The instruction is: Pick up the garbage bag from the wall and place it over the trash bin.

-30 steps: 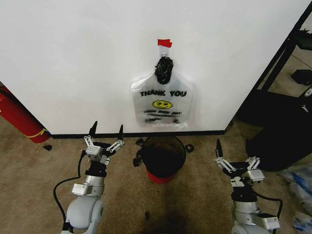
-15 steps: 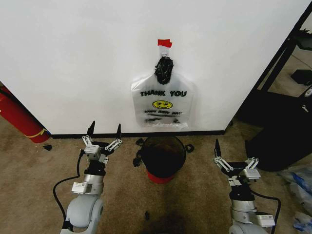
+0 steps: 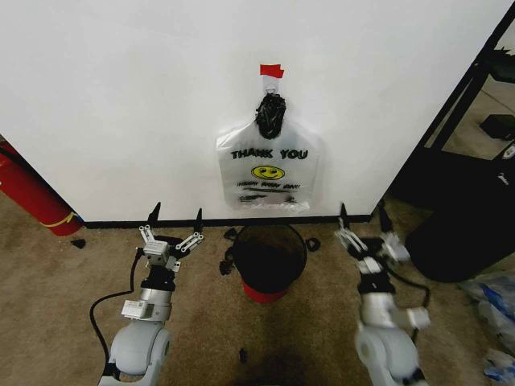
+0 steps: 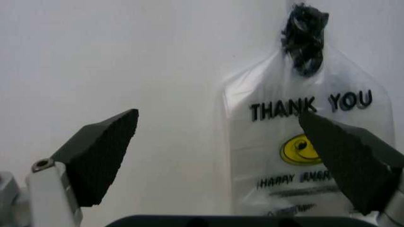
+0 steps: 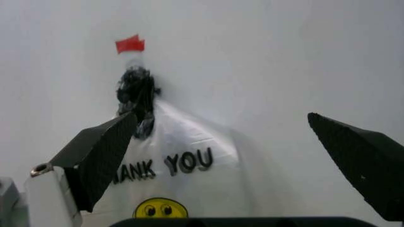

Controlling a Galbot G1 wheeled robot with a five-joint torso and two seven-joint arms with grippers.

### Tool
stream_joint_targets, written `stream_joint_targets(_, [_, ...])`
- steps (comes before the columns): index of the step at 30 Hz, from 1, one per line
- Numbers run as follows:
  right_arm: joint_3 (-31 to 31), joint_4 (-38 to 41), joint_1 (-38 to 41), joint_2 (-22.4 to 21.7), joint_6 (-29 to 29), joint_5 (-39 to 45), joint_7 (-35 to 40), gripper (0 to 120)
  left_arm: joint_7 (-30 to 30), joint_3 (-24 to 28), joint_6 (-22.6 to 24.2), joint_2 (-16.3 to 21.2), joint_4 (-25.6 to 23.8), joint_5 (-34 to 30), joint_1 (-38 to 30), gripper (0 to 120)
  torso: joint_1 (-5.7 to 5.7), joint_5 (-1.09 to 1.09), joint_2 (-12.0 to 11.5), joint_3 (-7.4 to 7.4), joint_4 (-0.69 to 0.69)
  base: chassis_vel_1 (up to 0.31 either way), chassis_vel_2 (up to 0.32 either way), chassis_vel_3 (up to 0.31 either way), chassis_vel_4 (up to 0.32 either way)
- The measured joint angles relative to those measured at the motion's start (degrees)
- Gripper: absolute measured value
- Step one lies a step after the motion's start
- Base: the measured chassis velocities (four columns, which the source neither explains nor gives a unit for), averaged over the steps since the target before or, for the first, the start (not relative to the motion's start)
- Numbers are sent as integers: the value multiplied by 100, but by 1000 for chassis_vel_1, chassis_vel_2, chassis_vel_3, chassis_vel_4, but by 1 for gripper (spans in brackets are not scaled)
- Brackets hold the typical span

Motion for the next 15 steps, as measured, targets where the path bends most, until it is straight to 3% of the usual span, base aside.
stream_joint_targets(4, [-507,-998,1076,-183,232,265,-179,100,3,-1,24,-73,42,133,-12,100,0,-1,0,0,0,0,0,0,0])
stream_joint_targets(7, [-784,-1361,1459,-149,285,528,-278,100,6,-27,28,-104,63,179,-16,100,0,-1,0,1,-1,0,0,0,0])
stream_joint_targets(15, [-1322,-2442,2570,363,342,994,-411,100,3,-83,52,-147,136,265,-56,100,1,-1,0,0,0,0,0,0,0])
